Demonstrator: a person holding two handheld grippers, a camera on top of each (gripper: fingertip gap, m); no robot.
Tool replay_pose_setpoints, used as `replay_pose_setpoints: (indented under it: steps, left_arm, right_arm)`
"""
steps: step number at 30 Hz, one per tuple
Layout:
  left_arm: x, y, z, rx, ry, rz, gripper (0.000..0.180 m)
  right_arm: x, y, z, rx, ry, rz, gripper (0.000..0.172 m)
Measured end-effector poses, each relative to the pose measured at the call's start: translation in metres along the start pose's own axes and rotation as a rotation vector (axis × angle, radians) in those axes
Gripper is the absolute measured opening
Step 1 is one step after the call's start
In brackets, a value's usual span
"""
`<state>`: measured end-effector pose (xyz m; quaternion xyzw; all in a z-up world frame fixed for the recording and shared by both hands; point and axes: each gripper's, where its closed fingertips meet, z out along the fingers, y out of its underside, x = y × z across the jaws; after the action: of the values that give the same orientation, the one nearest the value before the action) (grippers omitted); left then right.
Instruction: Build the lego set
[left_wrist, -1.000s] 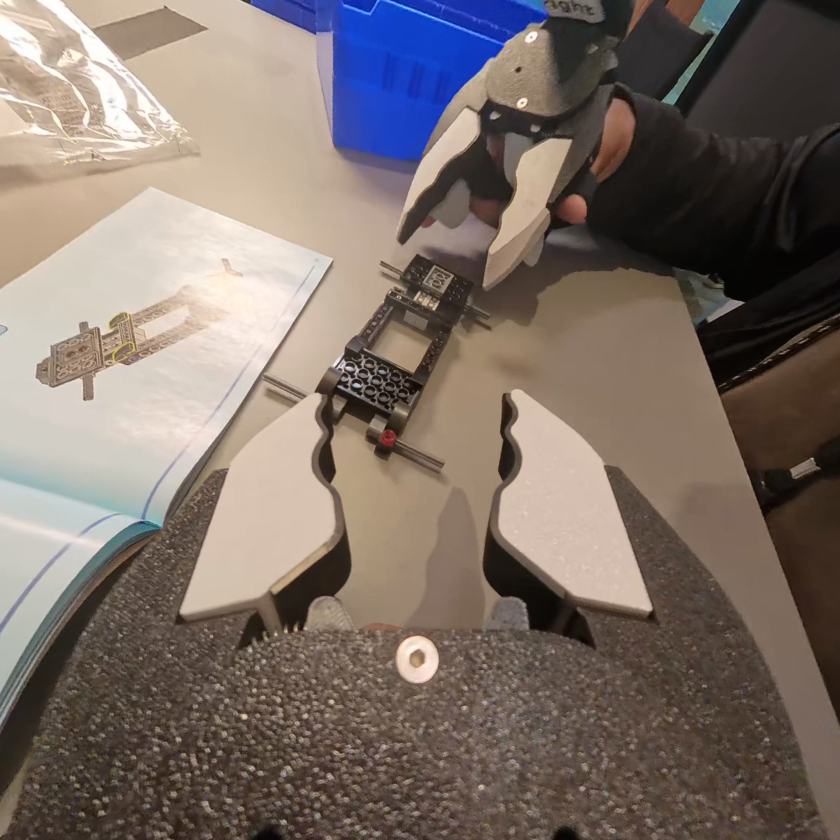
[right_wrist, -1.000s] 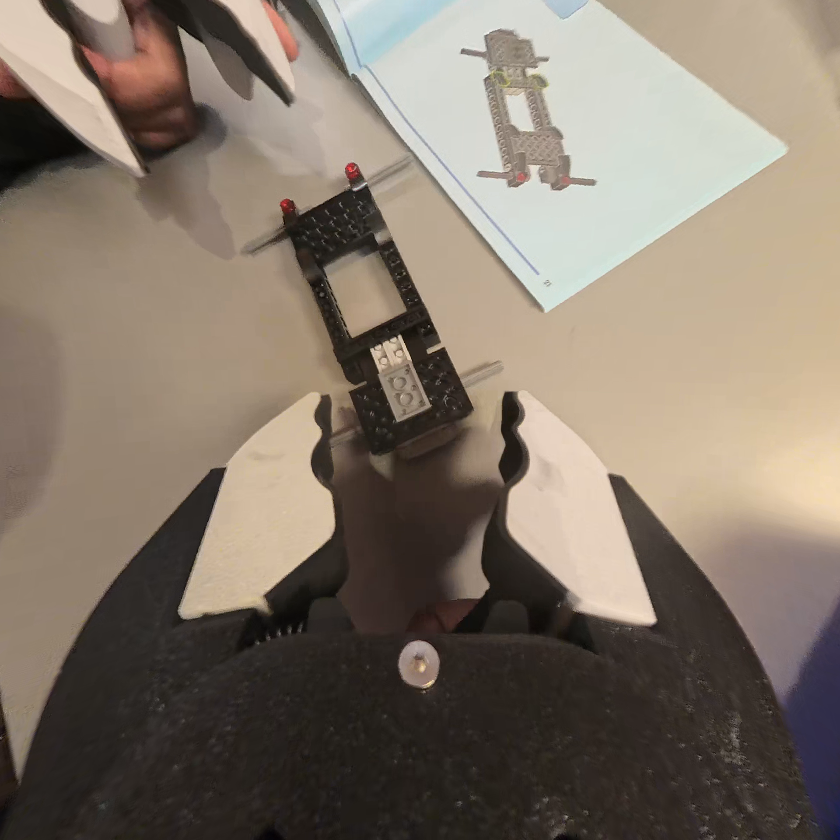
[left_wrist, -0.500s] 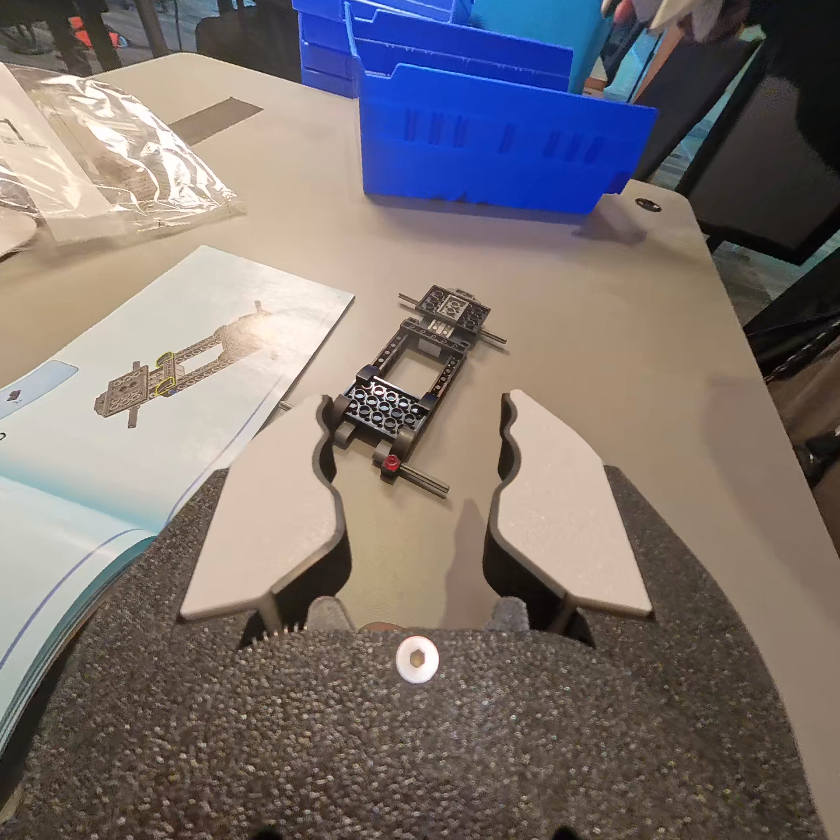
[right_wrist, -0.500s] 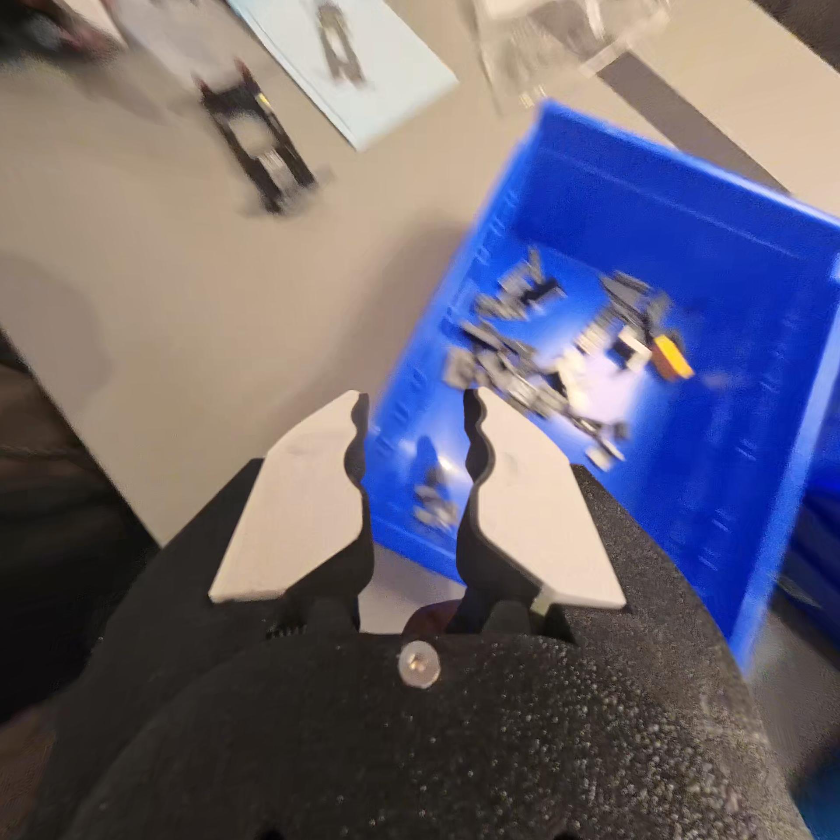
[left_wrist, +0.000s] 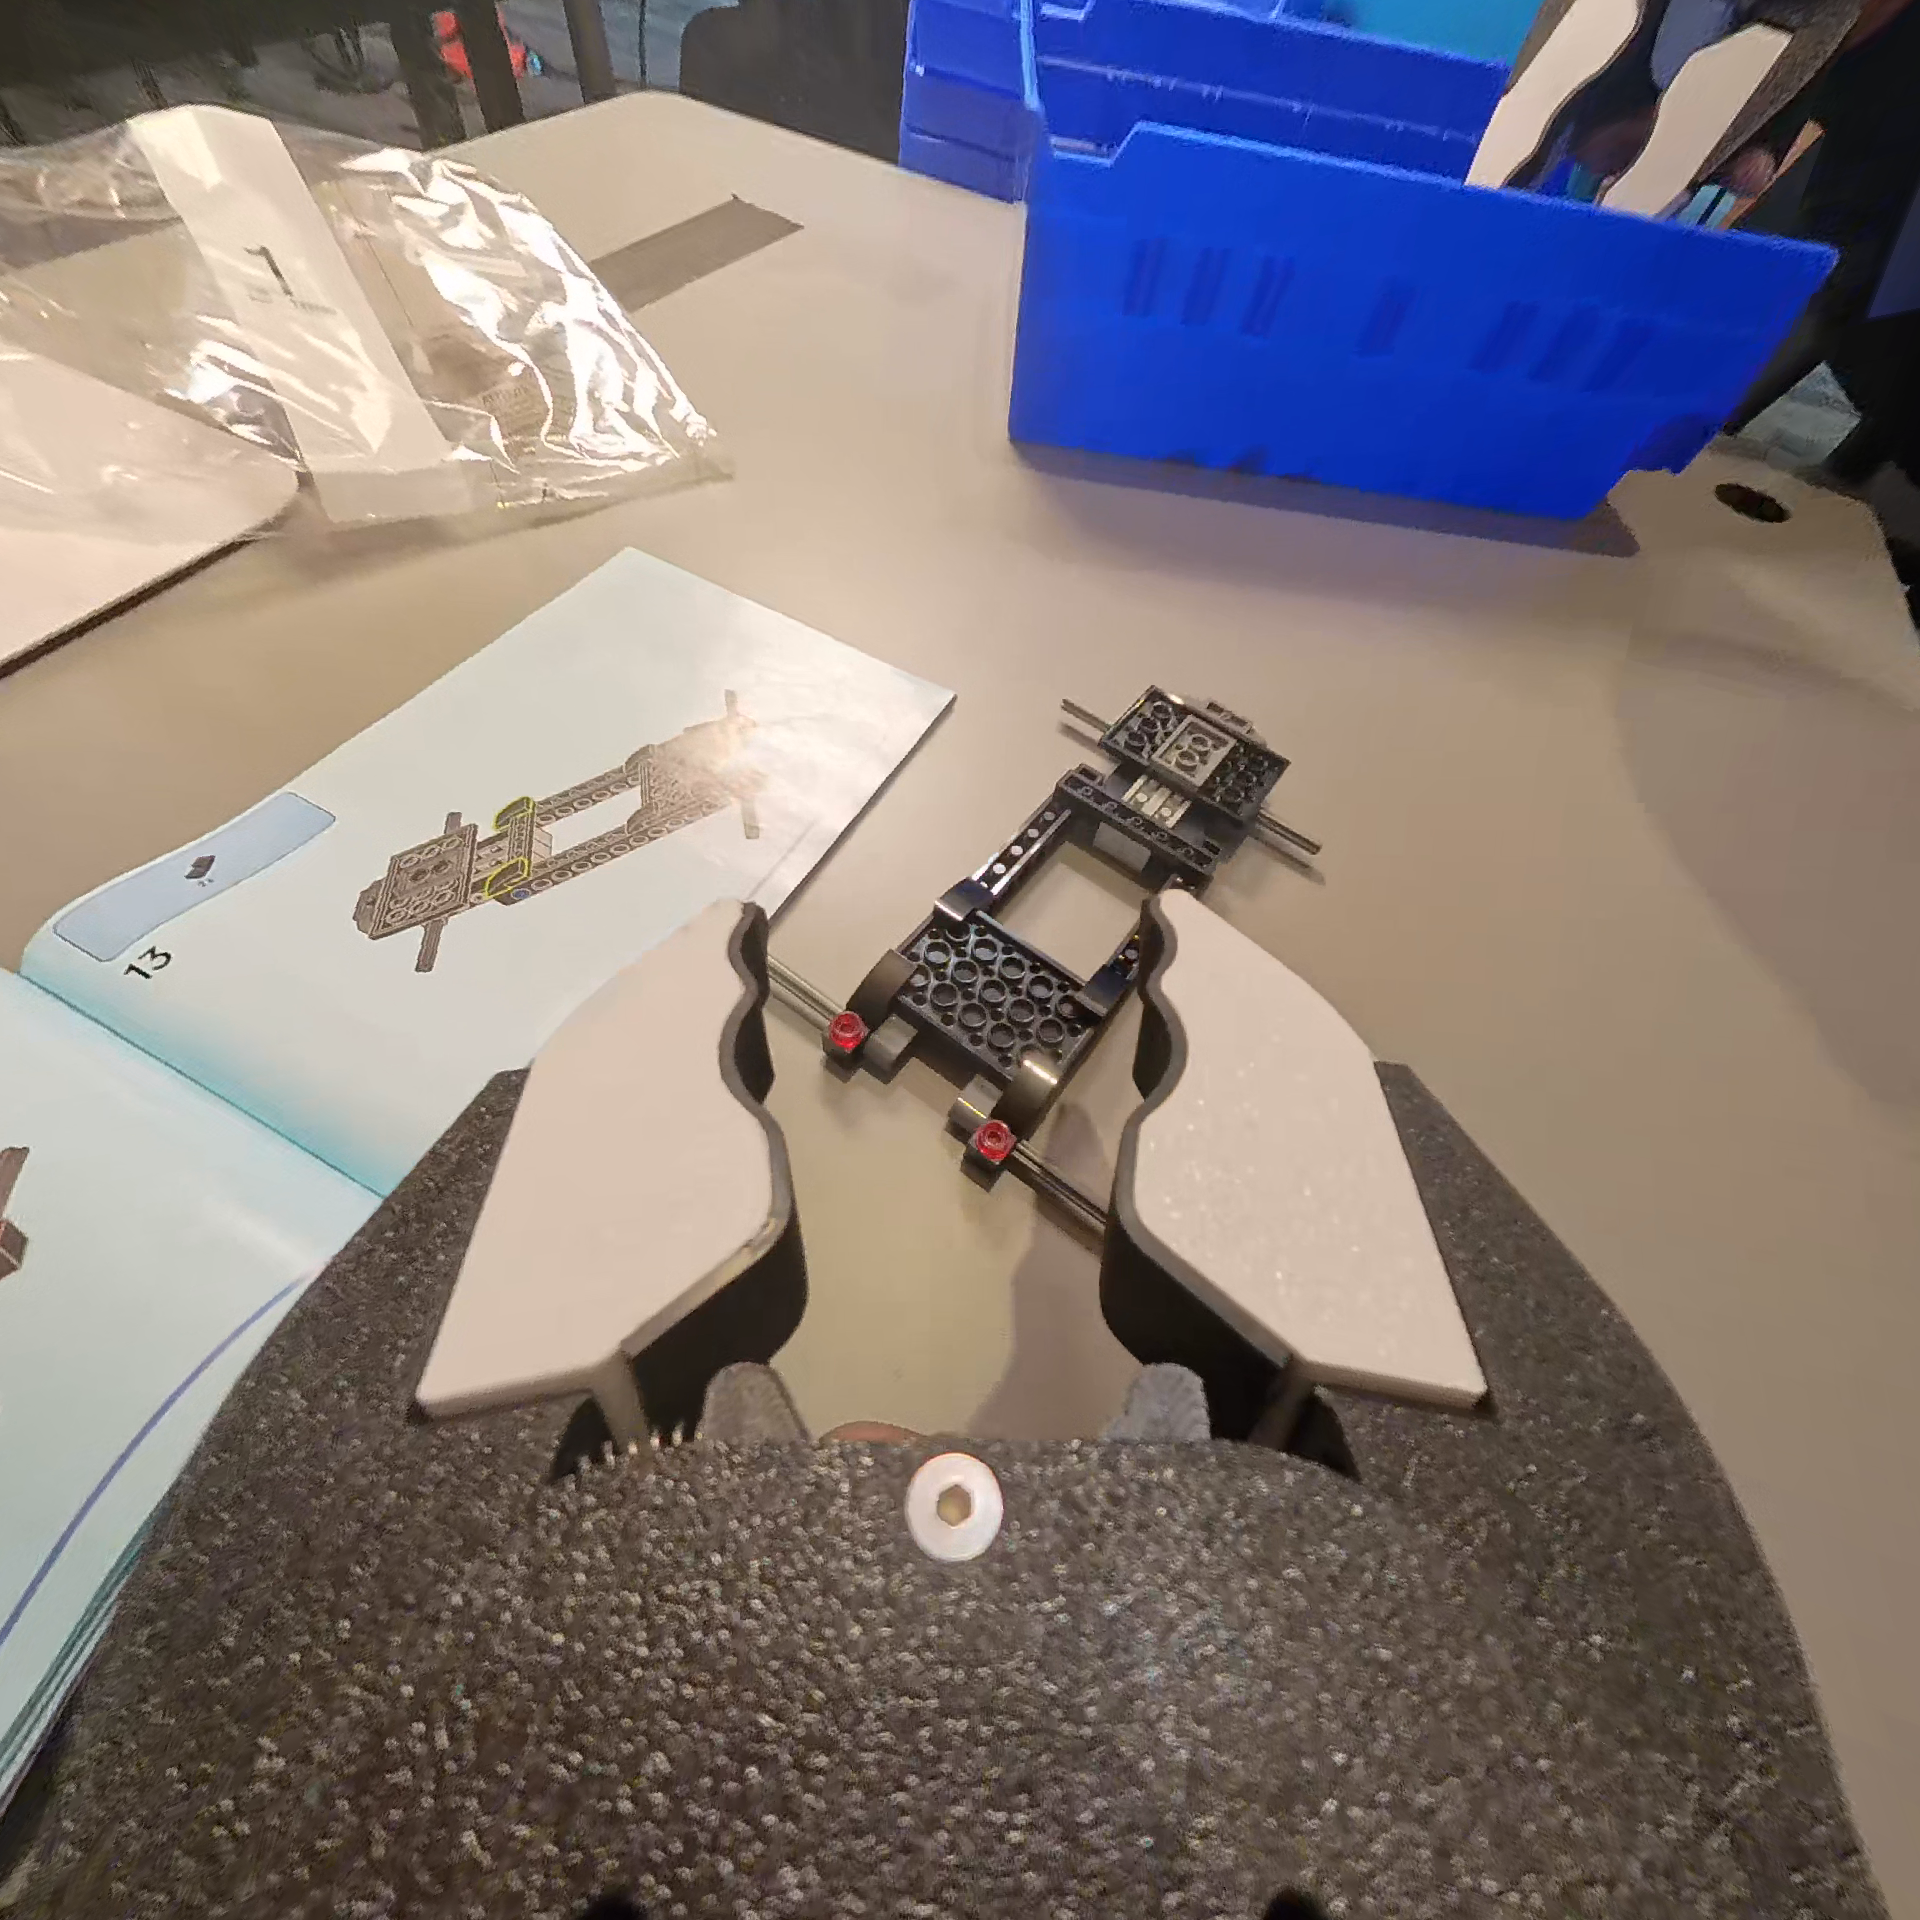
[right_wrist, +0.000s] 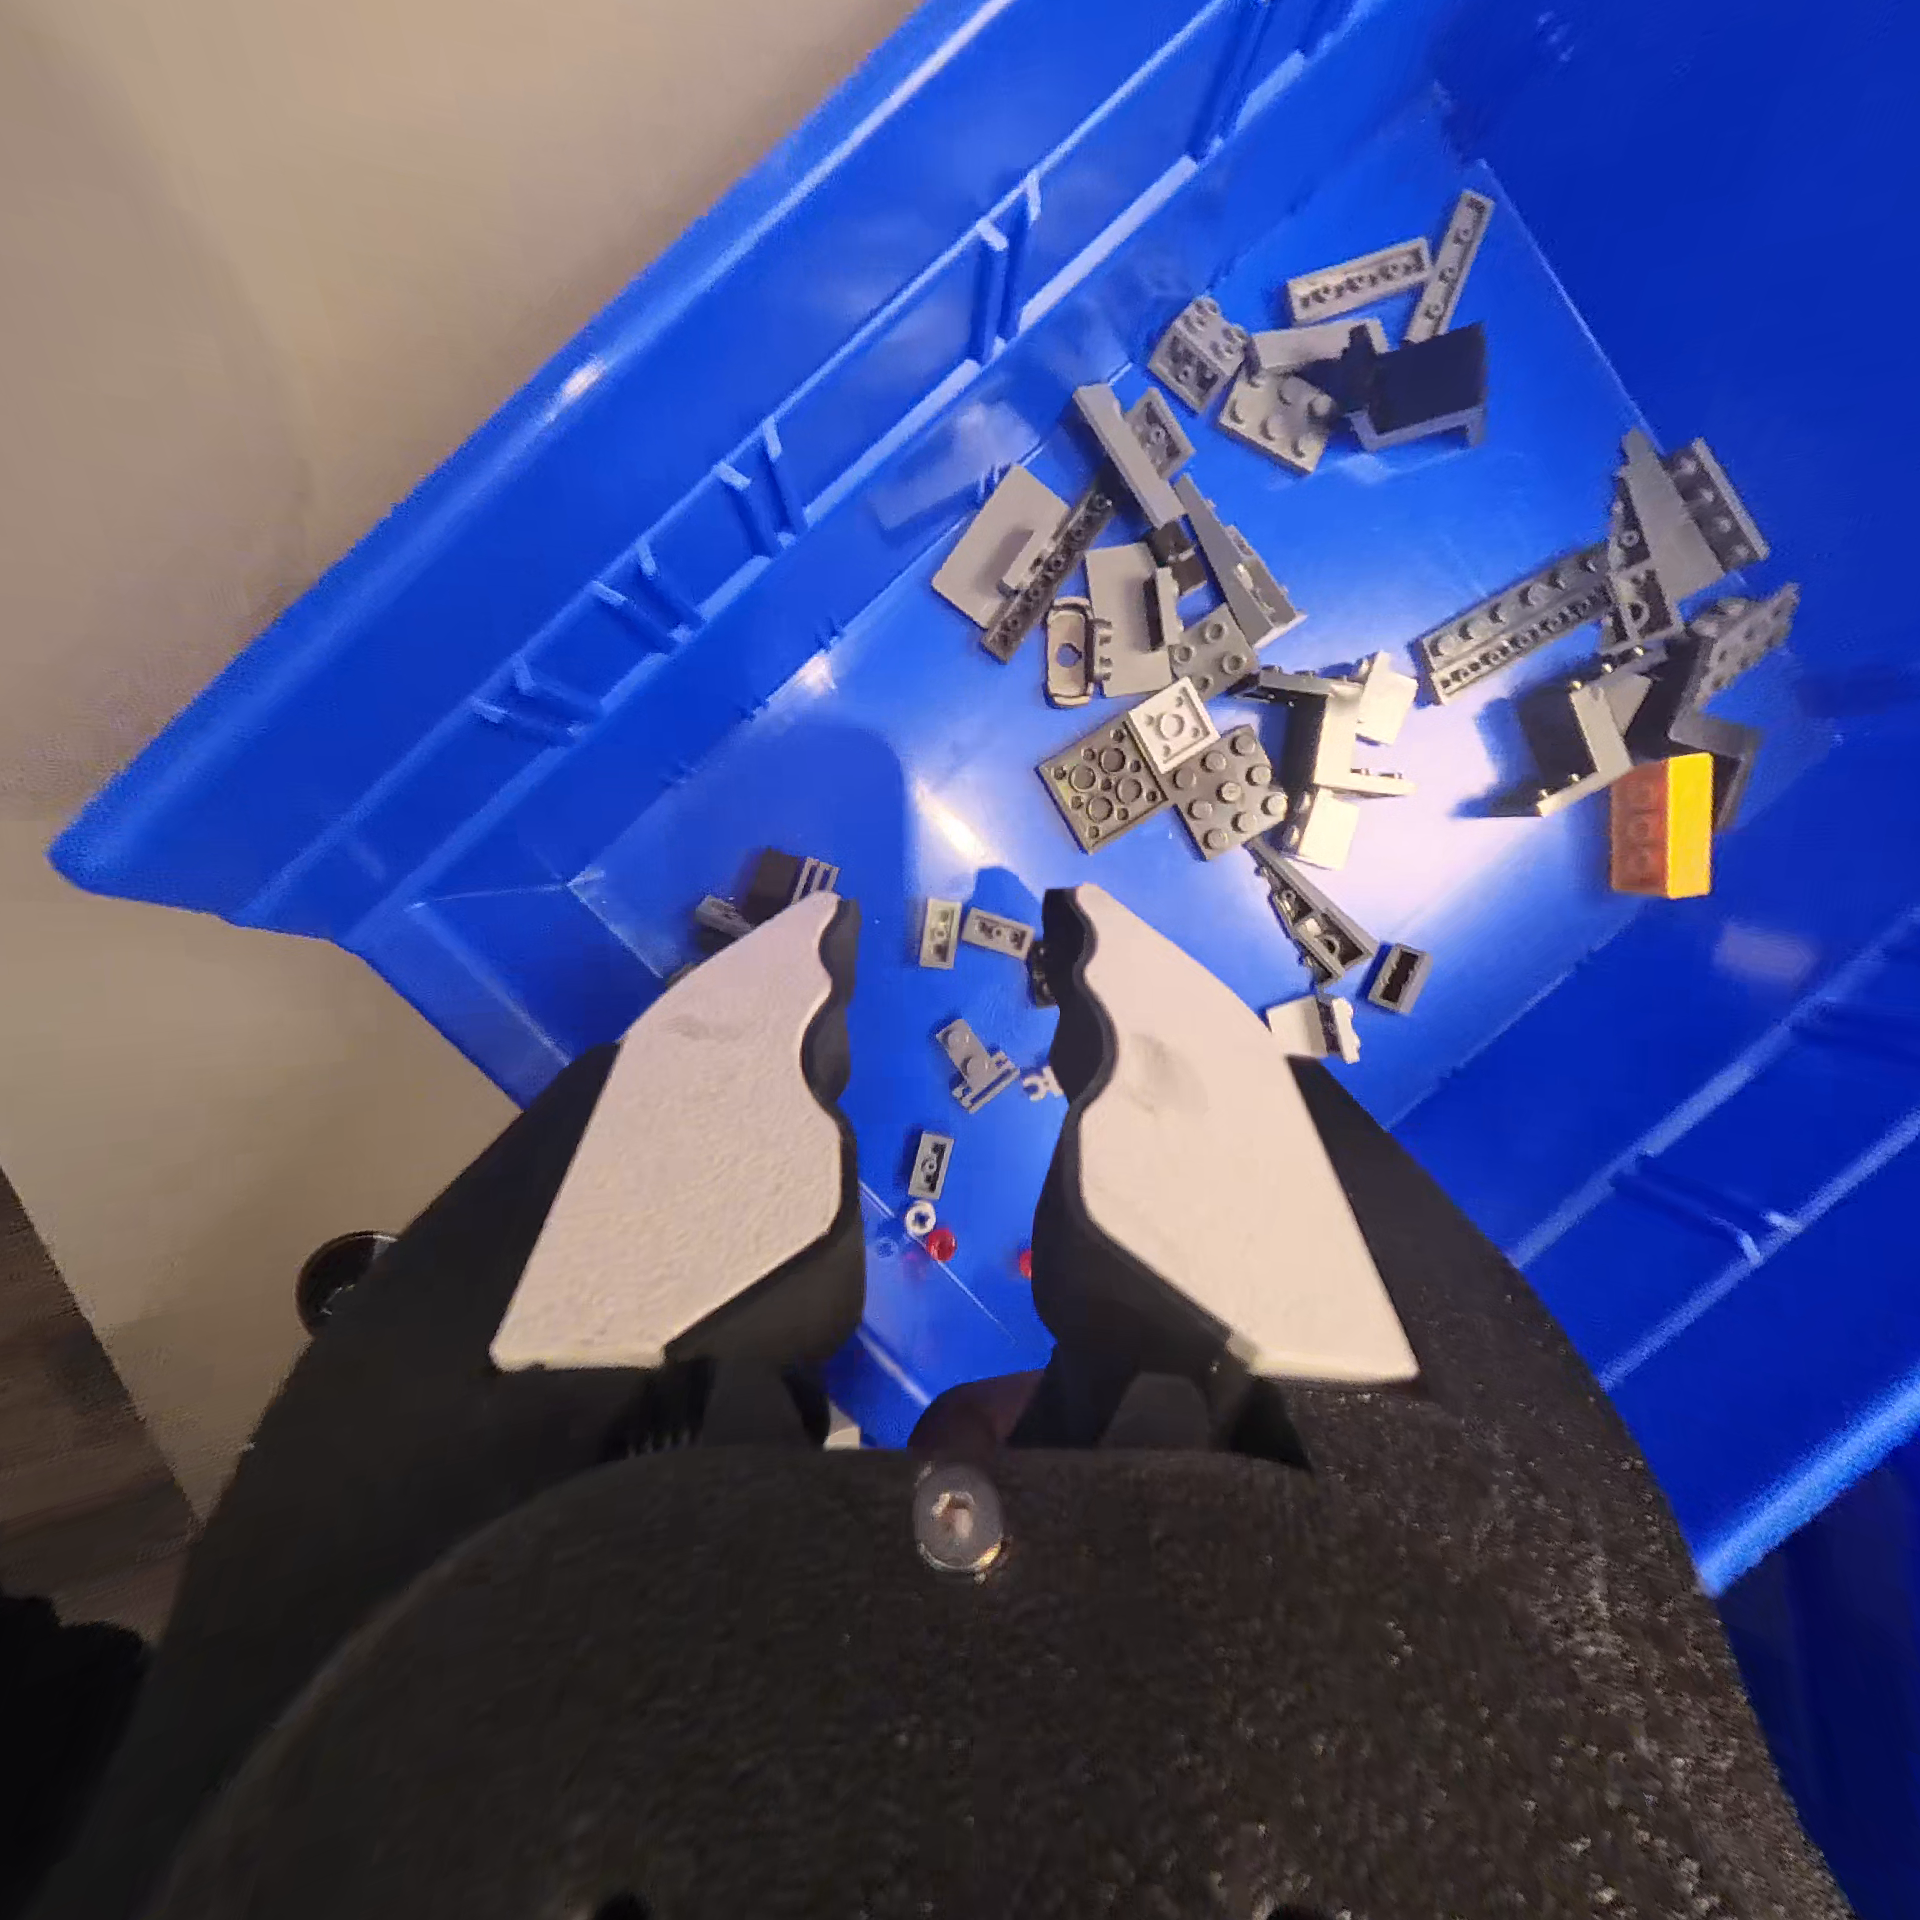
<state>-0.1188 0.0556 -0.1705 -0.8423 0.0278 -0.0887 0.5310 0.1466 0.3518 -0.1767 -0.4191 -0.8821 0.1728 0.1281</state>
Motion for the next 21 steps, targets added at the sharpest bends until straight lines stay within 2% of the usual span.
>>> replay_pose_setpoints:
  steps: [3,7,10,14,18,21]
  left_arm:
    - [-0.003,0.001,0.006,-0.026,-0.016,0.006,0.068]
    - [-0.003,0.002,0.009,-0.039,-0.012,0.0,0.068]
    - [-0.004,0.001,0.008,-0.033,-0.01,-0.008,0.067]
    - [-0.003,0.0,0.007,-0.019,-0.005,-0.006,0.067]
    - [-0.003,0.002,0.008,-0.034,0.009,-0.022,0.067]
    - [-0.003,0.002,0.009,-0.039,0.013,-0.033,0.066]
  right_arm:
    - [-0.011,0.002,0.007,0.03,-0.118,-0.034,0.033]
    - [-0.022,0.006,0.02,-0.035,-0.208,-0.086,0.027]
    - [-0.035,0.007,0.026,-0.065,-0.254,-0.131,0.012]
    - [-0.039,0.009,0.026,-0.101,-0.289,-0.106,0.013]
    - [-0.05,0.008,0.025,-0.131,-0.458,-0.104,0.013]
    - [-0.046,0.017,0.03,-0.244,-0.511,-0.094,0.013]
